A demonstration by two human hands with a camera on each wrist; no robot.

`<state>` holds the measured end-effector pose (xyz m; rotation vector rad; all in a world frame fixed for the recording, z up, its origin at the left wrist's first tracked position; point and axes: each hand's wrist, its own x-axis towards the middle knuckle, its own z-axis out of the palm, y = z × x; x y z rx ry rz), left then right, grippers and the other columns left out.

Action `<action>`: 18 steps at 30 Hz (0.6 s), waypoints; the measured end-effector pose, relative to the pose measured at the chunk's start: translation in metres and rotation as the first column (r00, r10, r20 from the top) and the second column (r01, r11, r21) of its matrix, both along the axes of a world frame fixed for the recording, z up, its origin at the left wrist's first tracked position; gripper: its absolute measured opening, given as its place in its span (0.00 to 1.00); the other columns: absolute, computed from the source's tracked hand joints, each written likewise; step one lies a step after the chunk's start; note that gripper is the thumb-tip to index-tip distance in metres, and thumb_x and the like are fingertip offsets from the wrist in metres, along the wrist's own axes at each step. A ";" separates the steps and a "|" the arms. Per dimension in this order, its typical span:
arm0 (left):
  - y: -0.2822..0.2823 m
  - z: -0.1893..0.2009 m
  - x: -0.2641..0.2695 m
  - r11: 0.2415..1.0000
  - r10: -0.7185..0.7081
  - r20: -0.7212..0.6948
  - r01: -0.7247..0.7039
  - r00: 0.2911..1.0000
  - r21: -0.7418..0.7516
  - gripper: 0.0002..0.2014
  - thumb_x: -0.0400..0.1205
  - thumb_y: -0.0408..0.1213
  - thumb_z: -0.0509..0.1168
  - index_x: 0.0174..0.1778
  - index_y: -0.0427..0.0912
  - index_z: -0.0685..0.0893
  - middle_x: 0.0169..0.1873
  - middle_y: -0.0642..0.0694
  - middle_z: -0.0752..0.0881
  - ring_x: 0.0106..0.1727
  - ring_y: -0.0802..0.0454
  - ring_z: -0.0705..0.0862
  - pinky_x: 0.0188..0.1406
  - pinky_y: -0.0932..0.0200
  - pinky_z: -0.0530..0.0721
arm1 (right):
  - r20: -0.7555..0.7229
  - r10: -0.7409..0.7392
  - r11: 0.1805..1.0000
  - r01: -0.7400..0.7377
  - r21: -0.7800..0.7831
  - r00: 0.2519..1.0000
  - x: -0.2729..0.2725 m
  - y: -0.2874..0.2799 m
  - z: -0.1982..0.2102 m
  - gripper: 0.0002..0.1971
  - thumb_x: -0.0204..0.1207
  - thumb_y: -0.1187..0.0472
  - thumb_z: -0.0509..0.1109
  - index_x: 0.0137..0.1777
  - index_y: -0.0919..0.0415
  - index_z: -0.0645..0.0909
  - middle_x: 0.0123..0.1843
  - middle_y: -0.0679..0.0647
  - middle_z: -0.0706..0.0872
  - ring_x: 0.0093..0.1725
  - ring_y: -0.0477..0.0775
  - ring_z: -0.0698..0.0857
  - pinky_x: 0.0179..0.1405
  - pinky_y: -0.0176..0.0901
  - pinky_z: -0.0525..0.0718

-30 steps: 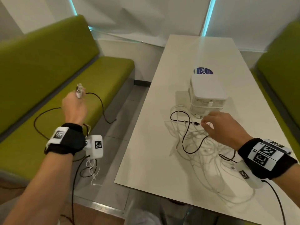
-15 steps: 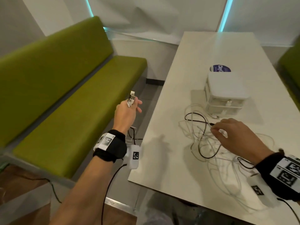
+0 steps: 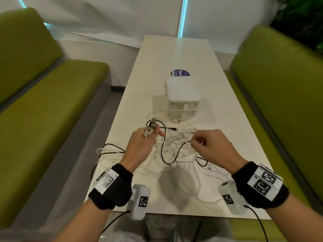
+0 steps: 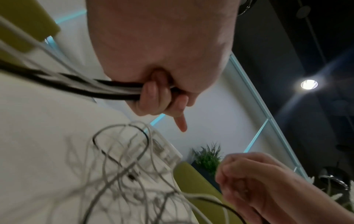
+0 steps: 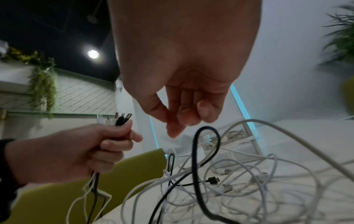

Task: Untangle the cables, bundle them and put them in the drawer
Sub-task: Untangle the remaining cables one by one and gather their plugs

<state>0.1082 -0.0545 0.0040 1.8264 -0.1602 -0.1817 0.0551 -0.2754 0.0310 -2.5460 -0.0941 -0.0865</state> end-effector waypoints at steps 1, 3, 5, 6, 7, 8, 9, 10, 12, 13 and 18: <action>-0.009 -0.003 -0.005 1.000 -0.021 -0.024 0.021 0.999 -0.010 0.22 0.87 0.54 0.57 0.39 0.48 0.92 0.21 0.53 0.67 0.22 0.55 0.61 0.22 0.62 0.59 | -0.019 -0.019 1.000 0.020 0.008 1.000 -0.001 -0.004 -0.002 0.10 0.74 0.59 0.68 0.32 0.51 0.84 0.28 0.41 0.84 0.32 0.40 0.81 0.32 0.29 0.74; -0.027 -0.007 -0.011 0.997 -0.064 -0.066 0.062 0.996 -0.038 0.23 0.87 0.54 0.57 0.38 0.47 0.92 0.20 0.52 0.67 0.22 0.54 0.62 0.22 0.61 0.60 | -0.071 -0.008 0.999 0.006 -0.033 0.997 -0.002 -0.010 -0.011 0.09 0.77 0.59 0.68 0.37 0.54 0.86 0.32 0.42 0.86 0.32 0.41 0.81 0.32 0.30 0.74; -0.042 -0.009 -0.014 0.993 -0.096 -0.112 0.088 0.989 -0.077 0.24 0.87 0.54 0.57 0.38 0.46 0.91 0.23 0.48 0.69 0.23 0.53 0.62 0.22 0.60 0.59 | -0.117 0.030 0.990 -0.045 -0.131 0.993 0.002 -0.011 -0.026 0.08 0.79 0.59 0.67 0.43 0.56 0.88 0.40 0.46 0.89 0.39 0.44 0.84 0.37 0.35 0.76; -0.049 -0.011 -0.015 0.991 -0.105 -0.129 0.094 0.986 -0.092 0.24 0.87 0.54 0.57 0.38 0.45 0.91 0.23 0.48 0.70 0.23 0.53 0.62 0.22 0.60 0.59 | -0.139 0.044 0.979 -0.070 -0.192 0.989 0.006 -0.011 -0.035 0.09 0.80 0.59 0.66 0.46 0.56 0.89 0.43 0.49 0.90 0.44 0.49 0.85 0.40 0.39 0.76; -0.054 -0.012 -0.015 0.990 -0.109 -0.139 0.095 0.984 -0.100 0.24 0.87 0.54 0.57 0.38 0.44 0.91 0.24 0.47 0.70 0.22 0.54 0.62 0.20 0.61 0.60 | -0.160 0.051 0.964 -0.091 -0.251 0.986 0.010 -0.010 -0.043 0.09 0.80 0.59 0.65 0.48 0.56 0.88 0.46 0.51 0.89 0.47 0.53 0.85 0.41 0.41 0.75; -0.058 -0.014 -0.015 0.990 -0.109 -0.145 0.095 0.983 -0.101 0.24 0.88 0.53 0.57 0.39 0.43 0.91 0.23 0.47 0.71 0.20 0.55 0.62 0.19 0.63 0.61 | -0.182 0.048 0.947 -0.102 -0.304 0.982 0.015 -0.009 -0.052 0.09 0.81 0.59 0.64 0.49 0.55 0.88 0.48 0.52 0.88 0.49 0.55 0.85 0.41 0.43 0.75; -0.061 -0.017 -0.015 0.991 -0.107 -0.151 0.093 0.983 -0.096 0.24 0.88 0.53 0.57 0.39 0.42 0.91 0.23 0.48 0.71 0.19 0.56 0.62 0.19 0.64 0.61 | -0.199 0.040 0.930 -0.110 -0.352 0.979 0.018 -0.008 -0.060 0.09 0.81 0.60 0.64 0.51 0.54 0.87 0.48 0.52 0.87 0.50 0.56 0.85 0.40 0.44 0.76; -0.063 -0.020 -0.015 0.992 -0.100 -0.158 0.086 0.982 -0.093 0.24 0.88 0.53 0.57 0.38 0.43 0.91 0.22 0.49 0.71 0.18 0.57 0.63 0.18 0.64 0.61 | -0.214 0.035 0.912 -0.119 -0.392 0.976 0.021 -0.007 -0.067 0.10 0.80 0.62 0.63 0.54 0.53 0.86 0.48 0.52 0.85 0.48 0.57 0.84 0.39 0.45 0.76; -0.063 -0.026 -0.014 0.994 -0.071 -0.185 0.053 0.980 -0.098 0.24 0.87 0.54 0.58 0.38 0.43 0.91 0.21 0.51 0.70 0.18 0.58 0.62 0.19 0.65 0.61 | -0.224 0.040 0.885 -0.138 -0.444 0.974 0.023 -0.003 -0.080 0.18 0.79 0.67 0.62 0.65 0.51 0.80 0.45 0.52 0.79 0.42 0.57 0.81 0.34 0.47 0.74; -0.062 -0.028 -0.014 0.993 -0.058 -0.196 0.037 0.979 -0.108 0.23 0.87 0.54 0.59 0.39 0.42 0.91 0.21 0.51 0.68 0.18 0.58 0.62 0.19 0.65 0.61 | -0.220 0.041 0.879 -0.140 -0.457 0.975 0.023 -0.001 -0.085 0.22 0.78 0.68 0.61 0.69 0.49 0.77 0.43 0.52 0.75 0.39 0.57 0.78 0.33 0.47 0.73; -0.061 -0.034 -0.018 0.992 -0.070 -0.180 0.050 0.981 -0.113 0.25 0.87 0.55 0.58 0.35 0.45 0.91 0.22 0.45 0.65 0.22 0.55 0.60 0.21 0.61 0.58 | -0.193 0.020 0.889 -0.105 -0.446 0.981 0.022 0.000 -0.097 0.22 0.78 0.71 0.60 0.70 0.53 0.73 0.46 0.54 0.77 0.41 0.61 0.82 0.34 0.50 0.78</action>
